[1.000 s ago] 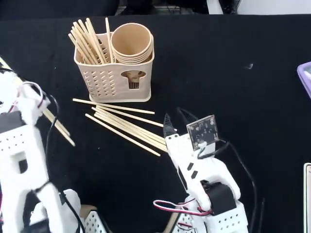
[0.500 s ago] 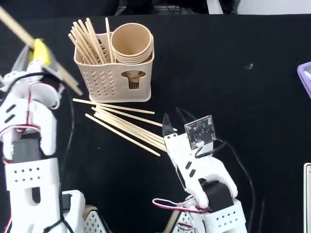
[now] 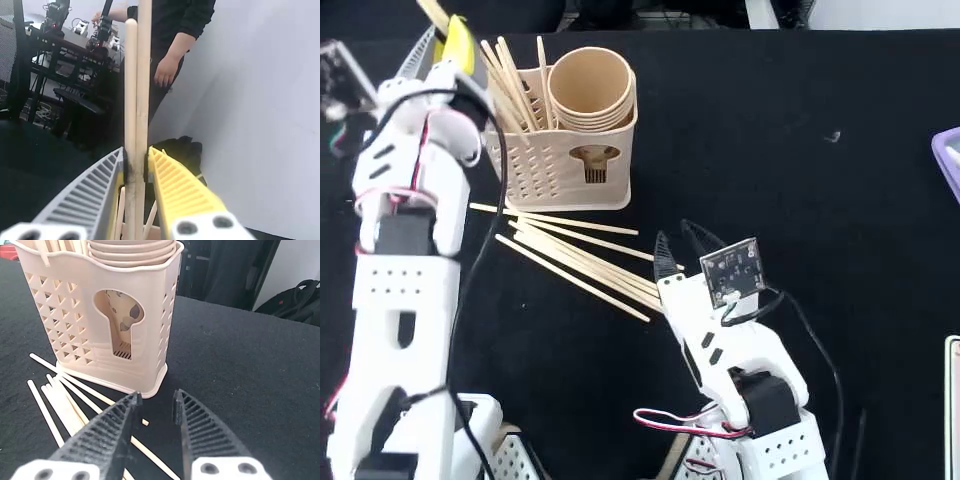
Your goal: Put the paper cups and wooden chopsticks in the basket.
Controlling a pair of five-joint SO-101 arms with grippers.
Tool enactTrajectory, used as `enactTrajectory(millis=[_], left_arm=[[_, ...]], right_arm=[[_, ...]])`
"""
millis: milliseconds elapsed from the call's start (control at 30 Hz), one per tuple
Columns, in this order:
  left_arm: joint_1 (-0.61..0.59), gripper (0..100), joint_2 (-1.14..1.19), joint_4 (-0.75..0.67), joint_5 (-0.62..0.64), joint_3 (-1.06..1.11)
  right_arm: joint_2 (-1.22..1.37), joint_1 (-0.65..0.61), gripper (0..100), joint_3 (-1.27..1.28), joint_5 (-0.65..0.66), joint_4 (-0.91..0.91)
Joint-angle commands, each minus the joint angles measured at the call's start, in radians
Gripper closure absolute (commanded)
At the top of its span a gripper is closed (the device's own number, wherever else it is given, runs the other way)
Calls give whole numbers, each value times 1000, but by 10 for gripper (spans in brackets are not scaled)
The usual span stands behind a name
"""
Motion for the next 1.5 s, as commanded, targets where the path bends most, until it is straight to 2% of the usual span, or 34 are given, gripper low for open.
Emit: enactTrajectory(millis=[0,167,333,1033,1167,1467], left_arm=[[15,970,83,-26,-20,-177],[19,970,166,-25,-161,-291],[18,970,232,-26,-218,-332],[19,970,285,-21,-221,-90],[15,913,284,-18,-213,-88],[19,906,203,262,-221,-225]], right_arm=[[-21,15,882,-10,3,-28],[-21,15,882,-10,3,-28],[-21,15,882,-10,3,-29],[-21,15,882,-10,3,-29],[-21,14,882,-10,3,-29],[-21,14,882,-10,3,-29]])
